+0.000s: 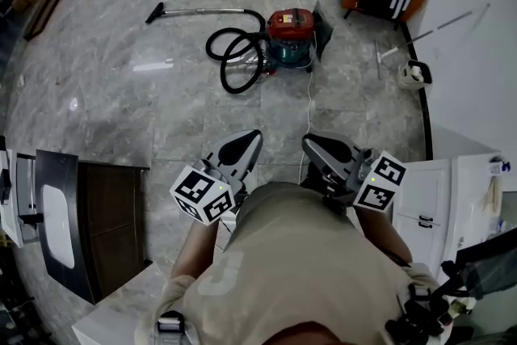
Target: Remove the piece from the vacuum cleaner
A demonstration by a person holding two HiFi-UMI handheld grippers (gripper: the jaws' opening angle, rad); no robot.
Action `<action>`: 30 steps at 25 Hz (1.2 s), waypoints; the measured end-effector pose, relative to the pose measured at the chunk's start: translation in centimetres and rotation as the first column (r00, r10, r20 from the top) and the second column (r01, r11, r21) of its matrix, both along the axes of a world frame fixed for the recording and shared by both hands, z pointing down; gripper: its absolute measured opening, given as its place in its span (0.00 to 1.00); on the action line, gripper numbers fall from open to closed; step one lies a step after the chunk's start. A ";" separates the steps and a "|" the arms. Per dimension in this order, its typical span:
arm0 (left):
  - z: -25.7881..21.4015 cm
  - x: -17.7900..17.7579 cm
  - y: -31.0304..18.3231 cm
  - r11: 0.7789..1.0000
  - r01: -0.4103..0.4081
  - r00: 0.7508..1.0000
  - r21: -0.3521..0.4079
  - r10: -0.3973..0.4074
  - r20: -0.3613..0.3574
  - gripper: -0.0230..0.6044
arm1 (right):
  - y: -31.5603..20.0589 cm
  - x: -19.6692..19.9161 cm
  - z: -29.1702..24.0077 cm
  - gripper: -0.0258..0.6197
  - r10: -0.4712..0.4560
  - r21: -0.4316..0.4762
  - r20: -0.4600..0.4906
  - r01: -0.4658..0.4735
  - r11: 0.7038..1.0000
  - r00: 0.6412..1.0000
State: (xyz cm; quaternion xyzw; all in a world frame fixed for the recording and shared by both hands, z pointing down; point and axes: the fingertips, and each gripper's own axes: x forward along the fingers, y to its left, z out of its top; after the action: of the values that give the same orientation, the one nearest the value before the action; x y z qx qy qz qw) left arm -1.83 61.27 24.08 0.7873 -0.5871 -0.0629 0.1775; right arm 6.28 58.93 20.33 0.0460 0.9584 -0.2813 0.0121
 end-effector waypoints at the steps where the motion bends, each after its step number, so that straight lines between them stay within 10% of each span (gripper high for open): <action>1: 0.0 0.1 -0.3 1.000 -0.002 1.000 -0.002 0.002 0.000 0.04 | -0.4 0.0 0.0 0.04 0.001 -0.003 0.002 -0.001 1.000 1.000; 30: 0.3 12.8 -21.2 0.981 -0.099 0.985 -0.168 0.121 0.127 0.04 | -19.7 11.2 2.2 0.04 0.025 -0.103 0.090 -0.015 0.995 0.996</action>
State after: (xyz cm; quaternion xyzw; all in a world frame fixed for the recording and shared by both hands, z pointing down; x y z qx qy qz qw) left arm 10.96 40.02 24.38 0.8043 -0.5563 0.0485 0.2031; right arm 17.48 39.23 22.56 0.0485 0.9416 -0.3277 0.0611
